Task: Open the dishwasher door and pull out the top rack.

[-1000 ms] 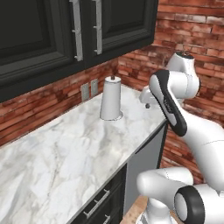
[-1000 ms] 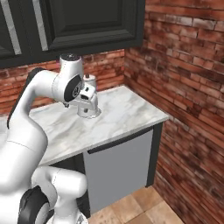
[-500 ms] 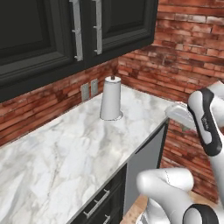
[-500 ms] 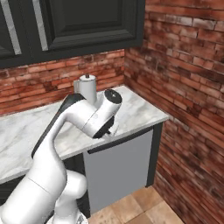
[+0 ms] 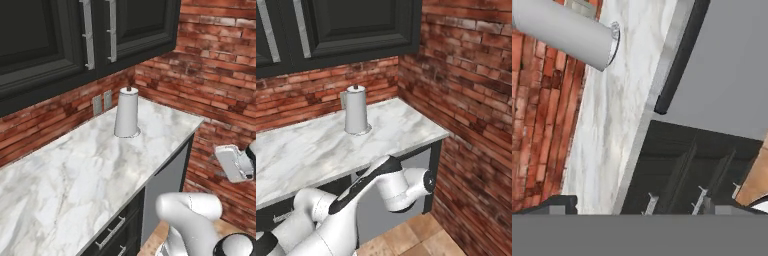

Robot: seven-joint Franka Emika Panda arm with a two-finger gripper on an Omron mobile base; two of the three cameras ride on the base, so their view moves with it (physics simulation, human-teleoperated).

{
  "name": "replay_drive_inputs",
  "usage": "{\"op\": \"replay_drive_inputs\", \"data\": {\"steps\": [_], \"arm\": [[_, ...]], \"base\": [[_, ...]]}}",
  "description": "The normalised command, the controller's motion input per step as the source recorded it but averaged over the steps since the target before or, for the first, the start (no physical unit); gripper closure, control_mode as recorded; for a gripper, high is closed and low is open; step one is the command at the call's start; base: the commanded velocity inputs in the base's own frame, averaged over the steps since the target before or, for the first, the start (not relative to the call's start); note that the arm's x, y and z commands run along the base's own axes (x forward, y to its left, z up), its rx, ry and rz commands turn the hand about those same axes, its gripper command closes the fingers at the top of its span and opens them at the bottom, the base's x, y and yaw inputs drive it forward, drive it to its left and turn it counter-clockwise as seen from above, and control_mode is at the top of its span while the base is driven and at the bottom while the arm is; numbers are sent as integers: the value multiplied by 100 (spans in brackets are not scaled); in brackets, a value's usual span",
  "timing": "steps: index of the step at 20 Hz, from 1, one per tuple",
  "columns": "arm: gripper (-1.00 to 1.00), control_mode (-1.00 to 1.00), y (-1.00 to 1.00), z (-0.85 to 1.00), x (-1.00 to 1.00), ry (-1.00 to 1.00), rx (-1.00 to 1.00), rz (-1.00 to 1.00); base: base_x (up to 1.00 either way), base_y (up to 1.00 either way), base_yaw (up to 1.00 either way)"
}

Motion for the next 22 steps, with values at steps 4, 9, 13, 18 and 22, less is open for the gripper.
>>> {"op": "replay_drive_inputs", "data": {"steps": [4,9,13,18,22], "arm": [[-100,-100,-24,-80,45,-10,46,-3],[-100,-100,0,-47,71,-9,43,0],[-100,-100,-6,-29,78,-7,38,0],[-100,-100,-15,-30,64,-11,30,0],[-100,-100,-44,-16,69,-7,15,1]], "base": [[0,0,0],[0,0,0],[0,0,0],[0,0,0],[0,0,0]]}}
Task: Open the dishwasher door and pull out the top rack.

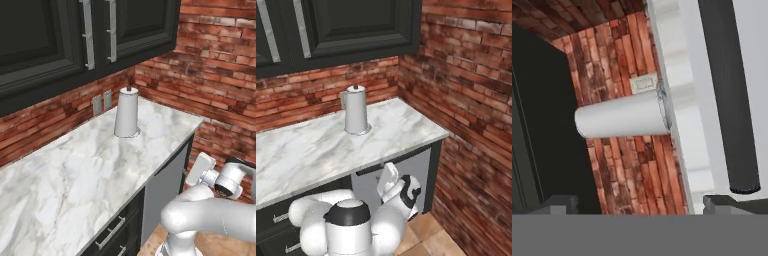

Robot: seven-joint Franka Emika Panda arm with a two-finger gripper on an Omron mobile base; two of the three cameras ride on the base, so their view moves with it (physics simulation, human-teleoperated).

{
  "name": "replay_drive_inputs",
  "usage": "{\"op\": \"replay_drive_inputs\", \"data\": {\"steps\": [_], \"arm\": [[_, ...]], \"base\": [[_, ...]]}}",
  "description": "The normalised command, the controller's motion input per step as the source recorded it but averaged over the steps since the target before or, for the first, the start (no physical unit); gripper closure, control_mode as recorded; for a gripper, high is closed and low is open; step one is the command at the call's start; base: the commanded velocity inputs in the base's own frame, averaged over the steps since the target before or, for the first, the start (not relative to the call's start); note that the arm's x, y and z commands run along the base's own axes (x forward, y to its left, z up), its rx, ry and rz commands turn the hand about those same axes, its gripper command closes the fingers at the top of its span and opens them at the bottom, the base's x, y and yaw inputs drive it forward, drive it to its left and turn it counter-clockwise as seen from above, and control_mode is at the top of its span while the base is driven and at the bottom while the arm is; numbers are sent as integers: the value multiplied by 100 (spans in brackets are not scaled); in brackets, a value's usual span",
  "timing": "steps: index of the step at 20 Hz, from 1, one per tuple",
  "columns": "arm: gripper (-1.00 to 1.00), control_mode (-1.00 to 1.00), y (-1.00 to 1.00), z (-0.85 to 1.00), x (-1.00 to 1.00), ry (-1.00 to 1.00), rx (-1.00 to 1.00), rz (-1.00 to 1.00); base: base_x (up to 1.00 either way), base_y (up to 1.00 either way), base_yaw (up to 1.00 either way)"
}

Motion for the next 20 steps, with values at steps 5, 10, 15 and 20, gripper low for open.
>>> {"op": "replay_drive_inputs", "data": {"steps": [5,10,15,20], "arm": [[-100,-100,-48,-34,50,0,2,4],[-100,-100,-24,-56,62,-6,0,2],[-100,-100,1,-28,53,-19,-4,0],[-100,-100,0,-15,51,-7,-1,0]], "base": [[0,0,0],[0,0,0],[0,0,0],[0,0,0]]}}
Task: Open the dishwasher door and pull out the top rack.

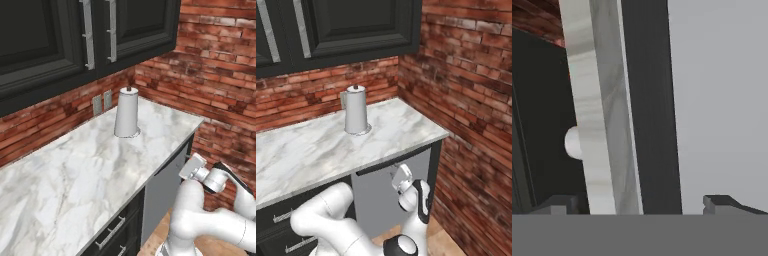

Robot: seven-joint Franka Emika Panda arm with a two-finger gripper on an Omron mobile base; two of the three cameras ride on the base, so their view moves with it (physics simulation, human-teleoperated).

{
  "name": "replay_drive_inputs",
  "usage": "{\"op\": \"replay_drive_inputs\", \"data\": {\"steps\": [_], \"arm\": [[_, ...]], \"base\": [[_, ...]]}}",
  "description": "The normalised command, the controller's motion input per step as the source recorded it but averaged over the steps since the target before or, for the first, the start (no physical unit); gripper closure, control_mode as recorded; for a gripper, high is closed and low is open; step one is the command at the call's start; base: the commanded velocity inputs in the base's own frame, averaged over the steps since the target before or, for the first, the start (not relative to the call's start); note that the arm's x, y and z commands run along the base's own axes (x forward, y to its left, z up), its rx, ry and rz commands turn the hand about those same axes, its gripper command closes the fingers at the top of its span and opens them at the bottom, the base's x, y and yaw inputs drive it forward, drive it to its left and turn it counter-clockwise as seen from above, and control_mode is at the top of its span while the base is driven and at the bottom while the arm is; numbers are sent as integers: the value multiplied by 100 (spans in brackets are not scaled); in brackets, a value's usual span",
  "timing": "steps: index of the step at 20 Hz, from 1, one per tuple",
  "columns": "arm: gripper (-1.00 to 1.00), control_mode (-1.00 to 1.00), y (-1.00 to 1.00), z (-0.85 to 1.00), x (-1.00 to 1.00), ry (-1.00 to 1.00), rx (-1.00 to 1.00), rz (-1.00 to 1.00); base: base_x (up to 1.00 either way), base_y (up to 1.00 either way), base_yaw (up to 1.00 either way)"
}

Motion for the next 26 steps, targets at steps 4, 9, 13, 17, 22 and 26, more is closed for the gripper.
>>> {"op": "replay_drive_inputs", "data": {"steps": [4,9,13,17,22,26], "arm": [[-100,-100,0,-8,53,0,0,0],[-100,-100,2,-26,62,0,-1,0],[-100,-100,0,-15,33,-4,0,0],[-100,-100,1,-18,36,-2,0,0],[100,-100,21,-7,56,-10,0,0],[100,-100,36,0,52,-20,0,0]], "base": [[0,0,0],[0,0,0],[0,0,0],[0,0,0],[0,0,0],[0,0,0]]}}
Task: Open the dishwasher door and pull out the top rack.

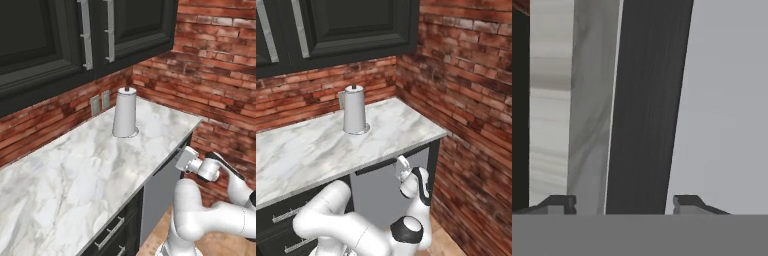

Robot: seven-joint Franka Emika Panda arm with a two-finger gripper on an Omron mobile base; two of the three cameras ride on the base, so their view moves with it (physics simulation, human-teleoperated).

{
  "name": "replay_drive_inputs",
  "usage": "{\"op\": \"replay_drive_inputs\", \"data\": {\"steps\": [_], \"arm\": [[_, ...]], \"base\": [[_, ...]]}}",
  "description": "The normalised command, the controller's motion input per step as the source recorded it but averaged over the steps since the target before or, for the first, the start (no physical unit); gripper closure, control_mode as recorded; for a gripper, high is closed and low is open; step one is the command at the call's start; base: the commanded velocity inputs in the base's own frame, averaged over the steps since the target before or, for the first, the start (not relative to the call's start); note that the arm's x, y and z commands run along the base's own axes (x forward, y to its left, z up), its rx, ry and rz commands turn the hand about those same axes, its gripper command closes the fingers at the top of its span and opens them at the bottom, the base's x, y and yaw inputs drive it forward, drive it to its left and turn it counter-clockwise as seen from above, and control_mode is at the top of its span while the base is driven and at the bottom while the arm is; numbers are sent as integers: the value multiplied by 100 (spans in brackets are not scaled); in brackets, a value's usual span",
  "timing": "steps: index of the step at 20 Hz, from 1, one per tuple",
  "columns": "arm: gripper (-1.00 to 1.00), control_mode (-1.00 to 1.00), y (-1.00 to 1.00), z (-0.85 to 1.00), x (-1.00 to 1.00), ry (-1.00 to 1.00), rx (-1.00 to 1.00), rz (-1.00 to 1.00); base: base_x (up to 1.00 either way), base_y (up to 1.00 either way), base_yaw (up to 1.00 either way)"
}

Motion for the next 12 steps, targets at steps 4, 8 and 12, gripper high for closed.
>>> {"op": "replay_drive_inputs", "data": {"steps": [4,8,12], "arm": [[100,-100,40,0,47,-23,8,0],[100,-100,15,4,34,-21,20,3],[100,-100,-1,2,1,-25,27,10]], "base": [[0,0,0],[0,0,0],[0,0,0]]}}
